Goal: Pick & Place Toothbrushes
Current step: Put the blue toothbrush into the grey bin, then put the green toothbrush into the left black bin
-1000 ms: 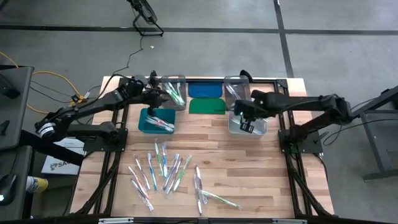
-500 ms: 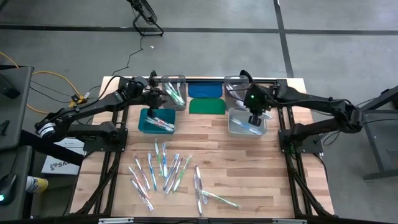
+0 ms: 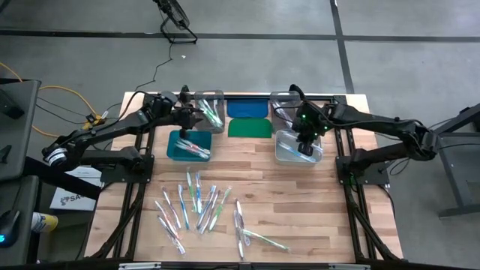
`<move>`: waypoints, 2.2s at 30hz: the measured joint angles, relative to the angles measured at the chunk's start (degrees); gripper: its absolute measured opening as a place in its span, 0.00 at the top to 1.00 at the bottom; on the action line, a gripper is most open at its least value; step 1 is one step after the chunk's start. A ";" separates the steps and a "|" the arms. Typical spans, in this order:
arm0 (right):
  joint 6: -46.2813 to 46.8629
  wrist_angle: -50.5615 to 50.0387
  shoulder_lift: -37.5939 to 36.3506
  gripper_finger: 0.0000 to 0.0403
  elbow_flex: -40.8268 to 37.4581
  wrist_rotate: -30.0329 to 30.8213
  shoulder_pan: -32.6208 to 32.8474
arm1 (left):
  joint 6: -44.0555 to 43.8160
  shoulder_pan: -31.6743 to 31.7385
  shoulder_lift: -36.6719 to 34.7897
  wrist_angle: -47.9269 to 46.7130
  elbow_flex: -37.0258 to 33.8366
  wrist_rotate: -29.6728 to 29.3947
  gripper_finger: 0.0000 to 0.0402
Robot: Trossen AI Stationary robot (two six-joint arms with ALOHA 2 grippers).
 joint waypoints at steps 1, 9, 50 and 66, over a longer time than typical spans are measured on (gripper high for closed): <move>-0.06 0.01 0.14 0.97 0.00 -0.22 0.00 | -0.02 0.00 0.02 0.55 0.00 -0.04 0.65; -0.67 0.70 3.55 0.97 0.00 -0.52 0.20 | 0.07 0.00 0.00 3.23 0.00 -0.09 0.65; 11.80 1.79 10.40 0.76 0.02 -5.17 0.24 | -2.31 -0.01 0.02 4.70 0.00 -0.25 0.65; 16.97 -3.10 5.83 0.53 0.02 -4.87 0.31 | -3.89 -0.02 0.02 4.58 0.00 -0.20 0.65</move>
